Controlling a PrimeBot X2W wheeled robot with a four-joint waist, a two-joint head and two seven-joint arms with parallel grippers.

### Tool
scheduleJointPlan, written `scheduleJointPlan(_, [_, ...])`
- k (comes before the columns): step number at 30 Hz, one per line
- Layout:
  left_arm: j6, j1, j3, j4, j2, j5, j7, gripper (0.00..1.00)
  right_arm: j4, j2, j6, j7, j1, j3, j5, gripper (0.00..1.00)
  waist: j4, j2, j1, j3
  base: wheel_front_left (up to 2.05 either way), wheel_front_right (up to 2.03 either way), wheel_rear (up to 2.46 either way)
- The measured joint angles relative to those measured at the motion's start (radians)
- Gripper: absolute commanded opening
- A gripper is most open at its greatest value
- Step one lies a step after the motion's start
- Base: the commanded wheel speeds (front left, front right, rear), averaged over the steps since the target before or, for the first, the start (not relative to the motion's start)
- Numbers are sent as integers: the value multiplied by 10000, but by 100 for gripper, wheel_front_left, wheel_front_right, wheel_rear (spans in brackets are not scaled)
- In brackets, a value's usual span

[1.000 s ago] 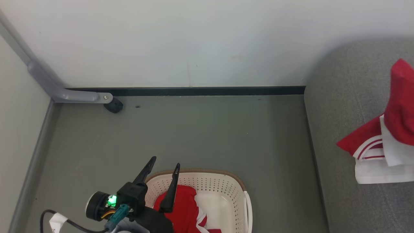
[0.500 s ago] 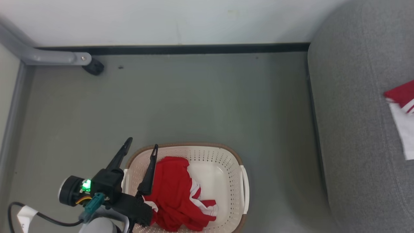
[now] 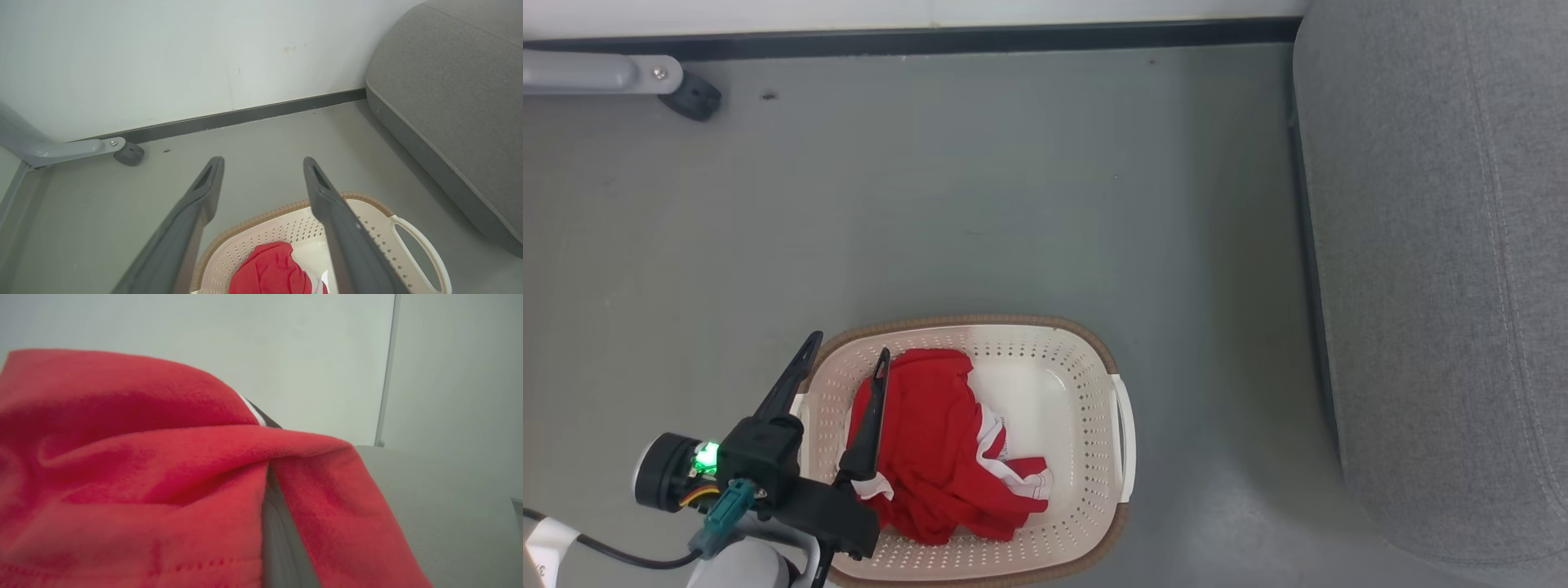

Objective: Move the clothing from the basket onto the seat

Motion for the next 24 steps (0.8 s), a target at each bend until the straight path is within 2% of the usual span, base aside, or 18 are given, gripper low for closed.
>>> scheduleJointPlan(7, [0,1,42,-157,31,56,0,100,1338,270,-90,0,-301,-918,650,0,-62,0,-1,381,0,0,0])
scheduleJointPlan(17, [2,1,121,-188,86,58,0,100,2780,422,-86,0,-1112,-642,880,0,-48,0,-2,723,0,0,0])
scheduleJointPlan(18, [2,1,121,-190,75,58,0,100,2849,422,-86,-2,-1174,-677,890,11,-44,0,-2,730,0,0,0])
scheduleJointPlan(19, [2,1,123,-192,65,58,0,100,2892,420,-86,-2,-1210,-694,890,47,-41,0,-2,737,0,0,0])
scheduleJointPlan(20, [2,1,123,-192,58,58,0,100,2932,412,-86,-2,-1245,-709,890,100,-38,-1,-2,743,0,0,0])
scheduleJointPlan(24, [2,0,148,-186,48,58,0,100,3070,405,-77,-2,-1339,-491,675,100,-23,-1,-2,744,0,0,0])
